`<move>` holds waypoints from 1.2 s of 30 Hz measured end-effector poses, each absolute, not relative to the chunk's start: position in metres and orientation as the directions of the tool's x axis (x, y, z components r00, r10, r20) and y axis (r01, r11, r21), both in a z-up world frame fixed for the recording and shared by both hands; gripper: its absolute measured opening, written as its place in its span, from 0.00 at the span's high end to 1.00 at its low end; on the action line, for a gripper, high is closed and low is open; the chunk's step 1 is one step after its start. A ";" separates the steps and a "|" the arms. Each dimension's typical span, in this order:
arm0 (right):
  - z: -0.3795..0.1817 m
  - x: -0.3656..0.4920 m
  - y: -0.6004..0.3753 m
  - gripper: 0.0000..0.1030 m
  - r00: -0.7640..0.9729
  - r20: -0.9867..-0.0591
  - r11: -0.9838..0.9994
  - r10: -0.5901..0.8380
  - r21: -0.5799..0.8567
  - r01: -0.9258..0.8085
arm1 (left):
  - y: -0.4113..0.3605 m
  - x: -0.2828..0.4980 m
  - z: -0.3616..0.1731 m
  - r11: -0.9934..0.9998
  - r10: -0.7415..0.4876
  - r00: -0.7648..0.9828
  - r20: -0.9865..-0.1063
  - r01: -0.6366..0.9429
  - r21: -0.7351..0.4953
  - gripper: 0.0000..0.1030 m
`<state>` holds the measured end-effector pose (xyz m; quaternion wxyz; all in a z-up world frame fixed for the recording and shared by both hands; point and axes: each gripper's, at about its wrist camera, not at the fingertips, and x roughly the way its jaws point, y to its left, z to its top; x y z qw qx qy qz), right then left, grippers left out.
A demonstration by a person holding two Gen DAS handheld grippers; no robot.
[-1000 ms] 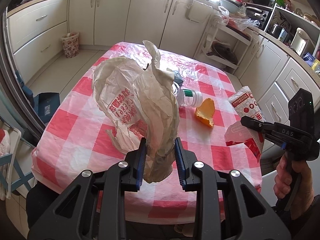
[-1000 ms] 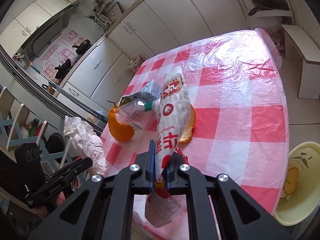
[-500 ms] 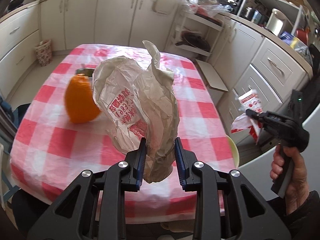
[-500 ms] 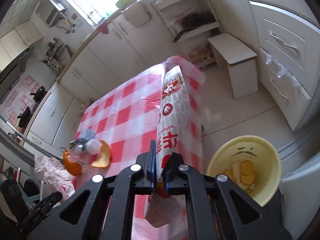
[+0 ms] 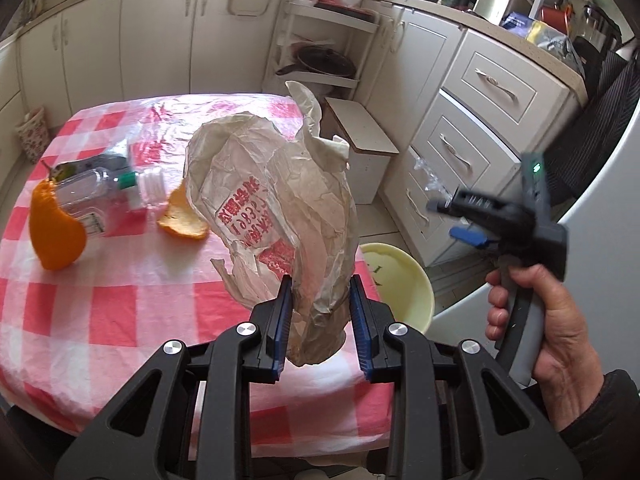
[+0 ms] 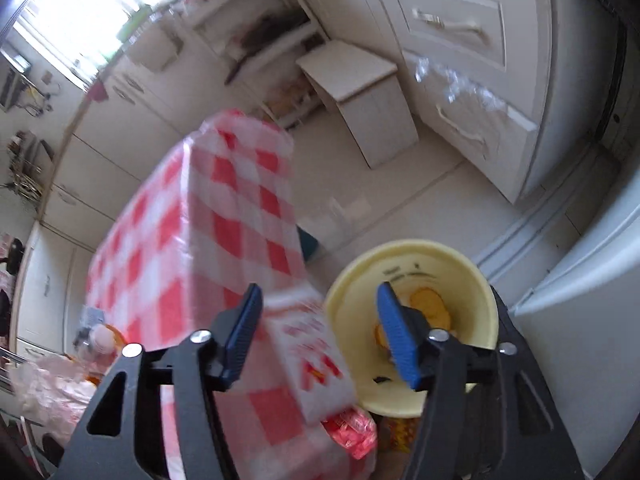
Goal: Collect trash
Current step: 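Carry the bag and the carton over the yellow bin with both grippers, then open the left gripper to drop the bag while the right lowers the carton into the bin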
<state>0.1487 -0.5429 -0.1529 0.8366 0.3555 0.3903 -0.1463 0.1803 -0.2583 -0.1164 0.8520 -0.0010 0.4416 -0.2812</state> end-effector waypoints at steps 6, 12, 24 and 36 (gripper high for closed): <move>-0.103 0.142 -0.538 0.31 0.775 -0.632 0.718 0.012 0.545 0.433 | -0.282 0.186 -0.132 0.826 -0.490 0.401 -0.774 0.497 -0.265 0.74; -0.084 0.128 -0.545 0.29 0.824 -0.565 0.704 -0.028 0.574 0.418 | -0.326 0.193 -0.151 0.788 -0.521 0.314 -0.794 0.535 -0.305 0.74; -0.031 0.097 -0.554 0.26 0.869 -0.432 0.760 -0.242 0.472 0.447 | -0.457 0.212 -0.184 0.688 -0.551 0.124 -0.825 0.628 -0.365 0.72; 0.006 0.106 -0.540 0.13 0.877 -0.436 0.905 -0.201 0.260 0.337 | -0.405 0.243 -0.171 0.760 -0.531 0.127 -0.838 0.509 -0.404 0.39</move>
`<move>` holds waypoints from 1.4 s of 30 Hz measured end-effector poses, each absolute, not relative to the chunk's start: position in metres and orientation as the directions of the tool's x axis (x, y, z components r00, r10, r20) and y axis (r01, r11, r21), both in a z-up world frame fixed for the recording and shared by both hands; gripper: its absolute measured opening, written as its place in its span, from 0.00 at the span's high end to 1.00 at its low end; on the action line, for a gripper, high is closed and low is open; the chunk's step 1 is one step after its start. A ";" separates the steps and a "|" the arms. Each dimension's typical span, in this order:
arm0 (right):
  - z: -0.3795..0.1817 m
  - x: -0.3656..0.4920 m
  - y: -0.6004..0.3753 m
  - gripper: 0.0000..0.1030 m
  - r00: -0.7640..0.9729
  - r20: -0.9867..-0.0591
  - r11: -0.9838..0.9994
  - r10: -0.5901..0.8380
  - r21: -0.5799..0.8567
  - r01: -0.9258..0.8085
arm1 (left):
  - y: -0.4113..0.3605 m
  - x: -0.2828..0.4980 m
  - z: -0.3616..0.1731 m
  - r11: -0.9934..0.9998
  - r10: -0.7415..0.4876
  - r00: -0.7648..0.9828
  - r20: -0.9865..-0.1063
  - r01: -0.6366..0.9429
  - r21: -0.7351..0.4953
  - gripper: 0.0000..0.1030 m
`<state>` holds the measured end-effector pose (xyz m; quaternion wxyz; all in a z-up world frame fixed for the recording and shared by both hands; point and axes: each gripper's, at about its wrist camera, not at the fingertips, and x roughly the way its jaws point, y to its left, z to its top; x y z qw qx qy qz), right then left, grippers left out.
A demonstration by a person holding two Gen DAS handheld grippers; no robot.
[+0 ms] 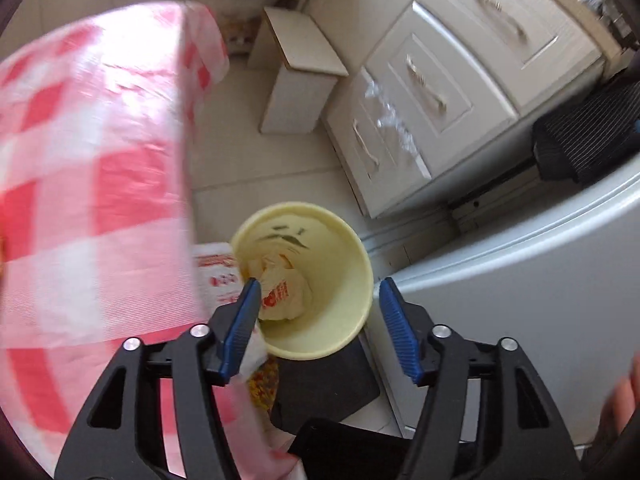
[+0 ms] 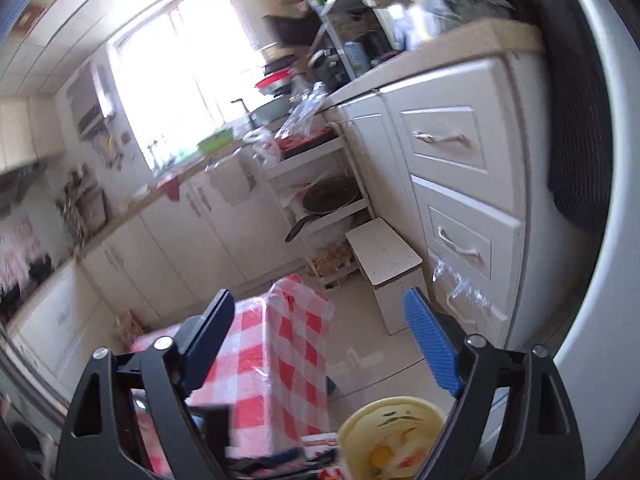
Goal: Collect trash
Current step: 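Open the left gripper to drop the bag while the right lowers the carton into the bin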
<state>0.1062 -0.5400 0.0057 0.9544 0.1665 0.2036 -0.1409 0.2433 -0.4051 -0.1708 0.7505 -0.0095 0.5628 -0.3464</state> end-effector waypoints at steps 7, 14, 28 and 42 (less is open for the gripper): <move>-0.113 0.124 -0.481 0.12 0.793 -0.599 0.962 -0.113 -0.267 -0.065 | -0.311 0.237 -0.144 0.791 -0.538 0.217 -0.814 0.464 -0.399 0.36; -0.283 0.081 -0.444 0.26 0.673 -0.739 0.913 -0.027 -0.292 -0.284 | -0.275 0.232 -0.165 0.823 -0.505 0.205 -0.839 0.406 -0.397 0.36; -0.321 0.097 -0.403 0.26 0.817 -0.577 0.860 0.008 -0.413 -0.300 | -0.281 0.236 -0.188 0.835 -0.471 0.157 -0.868 0.397 -0.381 0.36; -0.317 0.090 -0.439 0.25 0.766 -0.640 0.960 -0.058 -0.247 -0.134 | -0.273 0.235 -0.183 0.834 -0.477 0.169 -0.863 0.396 -0.384 0.36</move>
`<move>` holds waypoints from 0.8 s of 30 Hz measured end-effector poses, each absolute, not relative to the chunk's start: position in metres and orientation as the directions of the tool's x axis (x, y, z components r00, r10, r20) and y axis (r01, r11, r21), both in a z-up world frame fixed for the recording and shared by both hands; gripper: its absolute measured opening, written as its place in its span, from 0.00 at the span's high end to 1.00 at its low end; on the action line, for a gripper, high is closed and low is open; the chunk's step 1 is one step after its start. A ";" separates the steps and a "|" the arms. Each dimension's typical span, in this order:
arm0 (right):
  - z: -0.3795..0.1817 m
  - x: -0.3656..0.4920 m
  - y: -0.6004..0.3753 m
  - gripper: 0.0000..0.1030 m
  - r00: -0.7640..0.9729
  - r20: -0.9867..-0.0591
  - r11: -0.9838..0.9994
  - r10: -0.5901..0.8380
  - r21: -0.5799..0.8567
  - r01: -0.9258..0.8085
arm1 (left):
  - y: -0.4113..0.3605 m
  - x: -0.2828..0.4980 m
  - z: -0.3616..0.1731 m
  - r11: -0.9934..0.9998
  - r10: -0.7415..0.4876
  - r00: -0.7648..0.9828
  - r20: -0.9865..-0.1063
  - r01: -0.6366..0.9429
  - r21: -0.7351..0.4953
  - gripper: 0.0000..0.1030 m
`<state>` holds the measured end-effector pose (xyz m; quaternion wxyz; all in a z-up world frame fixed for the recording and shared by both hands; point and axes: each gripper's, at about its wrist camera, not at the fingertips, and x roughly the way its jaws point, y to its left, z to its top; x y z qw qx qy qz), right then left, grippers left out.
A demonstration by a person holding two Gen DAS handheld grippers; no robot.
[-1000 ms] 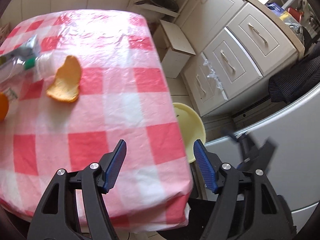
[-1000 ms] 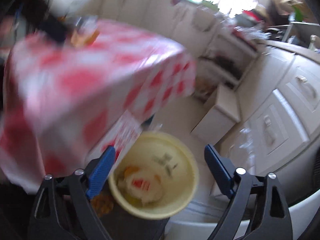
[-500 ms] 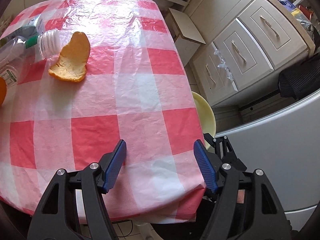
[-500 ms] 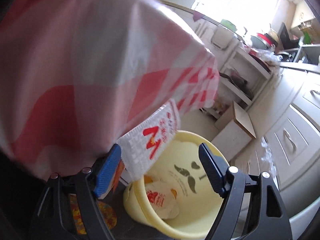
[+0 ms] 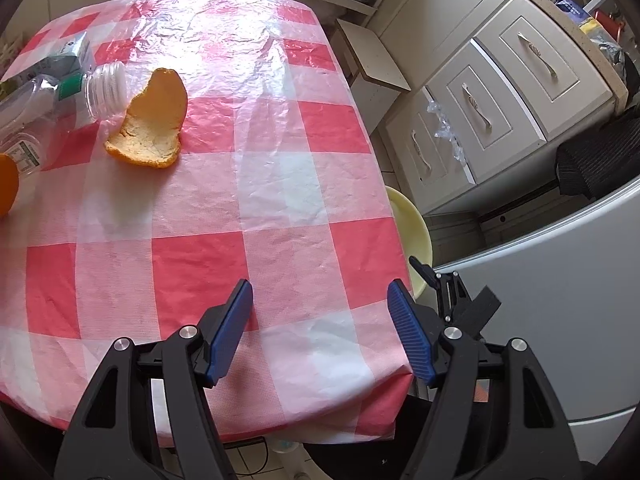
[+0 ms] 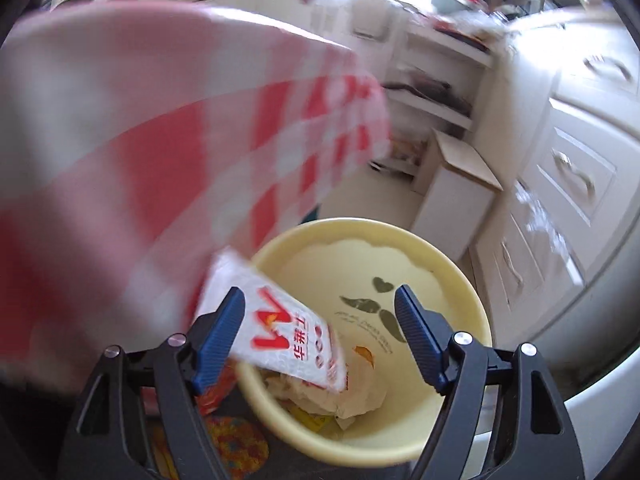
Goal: Collect trash
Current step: 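Open the left gripper to drop the bag while the right lowers the carton into the bin, then grasp the orange peel with a stem using the left gripper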
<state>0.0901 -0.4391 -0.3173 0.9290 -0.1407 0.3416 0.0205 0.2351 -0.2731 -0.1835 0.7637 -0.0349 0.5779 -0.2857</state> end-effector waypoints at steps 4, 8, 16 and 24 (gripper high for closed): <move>-0.336 0.089 -0.426 0.25 0.742 -0.666 0.926 -0.069 -0.319 -0.200 | -0.270 0.234 -0.185 0.837 -0.475 0.164 -0.865 0.386 -0.387 0.36; -0.336 0.103 -0.430 0.25 0.736 -0.672 0.960 -0.086 -0.254 -0.119 | -0.267 0.230 -0.182 0.840 -0.471 0.171 -0.865 0.385 -0.381 0.36; -0.347 0.135 -0.500 0.25 0.588 -0.785 0.971 -0.198 -0.073 0.229 | -0.253 0.230 -0.180 0.848 -0.471 0.181 -0.863 0.362 -0.387 0.35; -0.338 0.129 -0.515 0.25 0.514 -0.808 0.948 -0.289 -0.167 0.270 | -0.238 0.227 -0.179 0.849 -0.479 0.190 -0.857 0.348 -0.397 0.35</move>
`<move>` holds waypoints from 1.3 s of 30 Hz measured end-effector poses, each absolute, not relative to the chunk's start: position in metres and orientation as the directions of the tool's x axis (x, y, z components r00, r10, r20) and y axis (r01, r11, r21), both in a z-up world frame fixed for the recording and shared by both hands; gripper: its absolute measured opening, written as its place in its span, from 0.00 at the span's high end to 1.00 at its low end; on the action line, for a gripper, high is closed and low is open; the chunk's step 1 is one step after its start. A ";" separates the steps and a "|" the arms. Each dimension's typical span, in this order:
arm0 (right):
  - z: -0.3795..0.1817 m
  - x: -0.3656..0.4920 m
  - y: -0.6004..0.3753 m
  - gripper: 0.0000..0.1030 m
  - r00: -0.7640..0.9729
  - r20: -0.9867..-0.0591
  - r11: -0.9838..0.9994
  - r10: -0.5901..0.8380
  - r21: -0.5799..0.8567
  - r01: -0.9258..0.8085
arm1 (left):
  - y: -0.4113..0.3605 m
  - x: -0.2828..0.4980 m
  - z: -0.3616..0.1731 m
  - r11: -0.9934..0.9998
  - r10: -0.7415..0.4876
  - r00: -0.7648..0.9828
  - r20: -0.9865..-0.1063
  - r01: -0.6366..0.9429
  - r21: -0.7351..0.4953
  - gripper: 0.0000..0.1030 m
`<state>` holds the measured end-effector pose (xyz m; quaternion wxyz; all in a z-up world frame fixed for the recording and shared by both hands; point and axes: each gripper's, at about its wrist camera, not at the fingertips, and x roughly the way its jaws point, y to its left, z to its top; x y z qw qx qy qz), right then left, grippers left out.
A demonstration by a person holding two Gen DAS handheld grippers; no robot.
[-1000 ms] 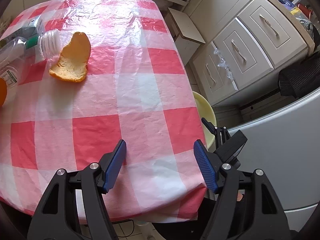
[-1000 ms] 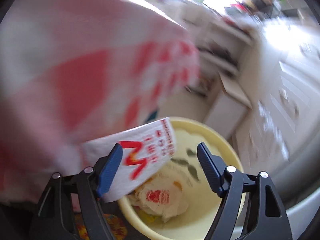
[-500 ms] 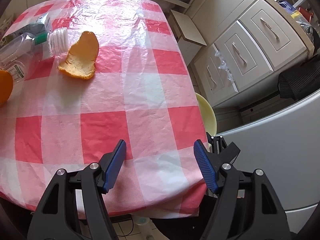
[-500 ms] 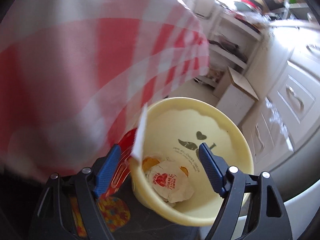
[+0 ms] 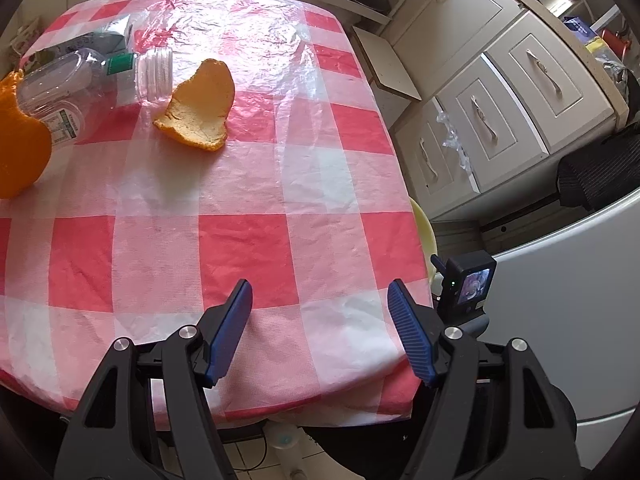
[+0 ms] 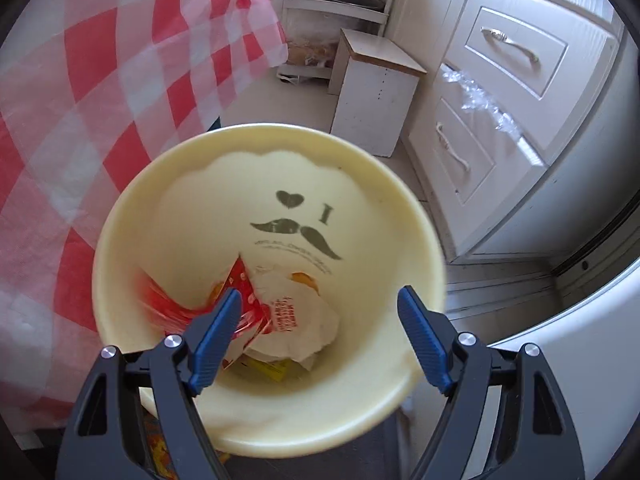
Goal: Collect trash
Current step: 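Grasp the orange peel with a stem using the left gripper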
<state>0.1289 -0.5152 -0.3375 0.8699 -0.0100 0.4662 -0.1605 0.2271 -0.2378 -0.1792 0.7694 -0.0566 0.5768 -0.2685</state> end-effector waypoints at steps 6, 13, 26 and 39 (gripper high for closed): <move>-0.270 0.122 -0.512 0.21 0.602 -0.748 0.958 -0.279 -0.172 0.230 | -0.202 0.220 -0.169 0.866 -0.470 0.238 -0.850 0.310 -0.393 0.35; -0.140 0.127 -0.484 0.13 0.764 -0.602 0.972 -0.233 -0.165 0.166 | -0.133 0.219 -0.151 0.885 -0.463 0.325 -0.825 0.224 -0.408 0.35; -0.075 0.226 -0.343 0.09 0.744 -0.655 0.991 0.134 0.109 -0.082 | -0.055 0.279 -0.147 0.898 -0.392 0.459 -0.797 0.004 -0.440 0.31; -0.153 0.289 -0.331 0.09 0.567 -0.821 0.991 0.067 0.123 0.060 | -0.049 0.353 -0.170 0.944 -0.187 0.508 -0.841 -0.145 -0.297 0.13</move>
